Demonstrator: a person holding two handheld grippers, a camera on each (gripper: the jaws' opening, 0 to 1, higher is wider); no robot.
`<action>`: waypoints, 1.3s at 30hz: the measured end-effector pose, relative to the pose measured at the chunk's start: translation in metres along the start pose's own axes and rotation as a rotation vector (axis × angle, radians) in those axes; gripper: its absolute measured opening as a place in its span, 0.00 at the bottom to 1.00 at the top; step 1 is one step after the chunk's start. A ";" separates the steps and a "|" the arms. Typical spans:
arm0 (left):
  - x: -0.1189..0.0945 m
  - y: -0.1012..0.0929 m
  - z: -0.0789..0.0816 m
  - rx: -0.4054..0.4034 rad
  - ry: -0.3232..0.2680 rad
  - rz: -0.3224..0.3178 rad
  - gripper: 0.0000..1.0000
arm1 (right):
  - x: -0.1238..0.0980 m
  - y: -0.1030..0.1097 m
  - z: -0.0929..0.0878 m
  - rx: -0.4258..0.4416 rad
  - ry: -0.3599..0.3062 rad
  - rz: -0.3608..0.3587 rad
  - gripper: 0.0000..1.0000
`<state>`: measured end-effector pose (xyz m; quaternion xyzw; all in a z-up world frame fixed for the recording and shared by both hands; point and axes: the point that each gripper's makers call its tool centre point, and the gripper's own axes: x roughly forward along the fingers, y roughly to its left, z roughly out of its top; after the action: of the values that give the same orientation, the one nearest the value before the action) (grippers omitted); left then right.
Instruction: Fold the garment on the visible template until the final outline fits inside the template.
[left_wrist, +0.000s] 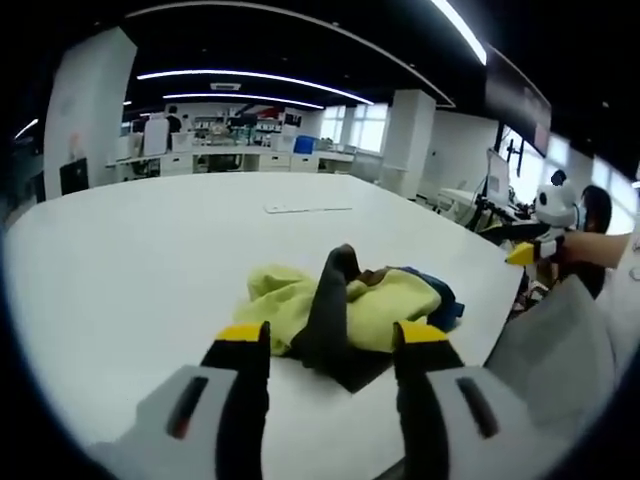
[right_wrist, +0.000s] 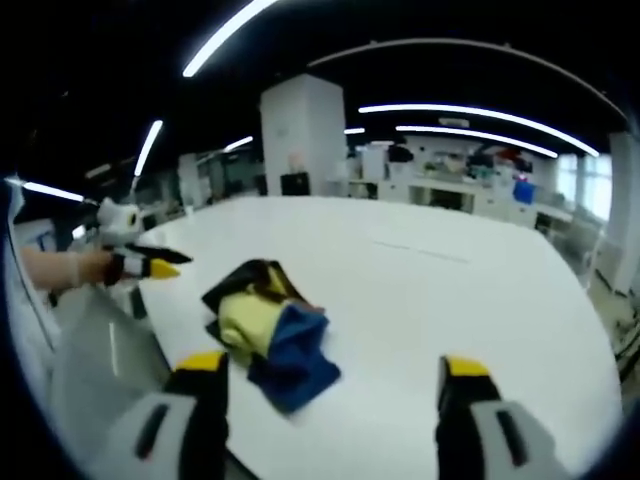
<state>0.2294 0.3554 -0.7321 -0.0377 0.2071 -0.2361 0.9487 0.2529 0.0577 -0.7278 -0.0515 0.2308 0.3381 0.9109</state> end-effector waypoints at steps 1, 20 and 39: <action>0.002 0.001 0.001 0.003 0.002 -0.001 0.46 | 0.001 0.001 0.000 -0.004 0.004 0.003 0.84; 0.062 0.007 -0.020 0.080 0.199 -0.076 0.21 | 0.066 0.061 -0.017 -0.035 0.156 0.198 0.36; 0.075 0.011 -0.031 0.047 0.237 -0.094 0.13 | 0.083 0.071 -0.042 0.029 0.224 0.194 0.09</action>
<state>0.2818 0.3316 -0.7899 0.0031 0.3101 -0.2879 0.9061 0.2467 0.1507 -0.7988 -0.0533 0.3395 0.4135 0.8432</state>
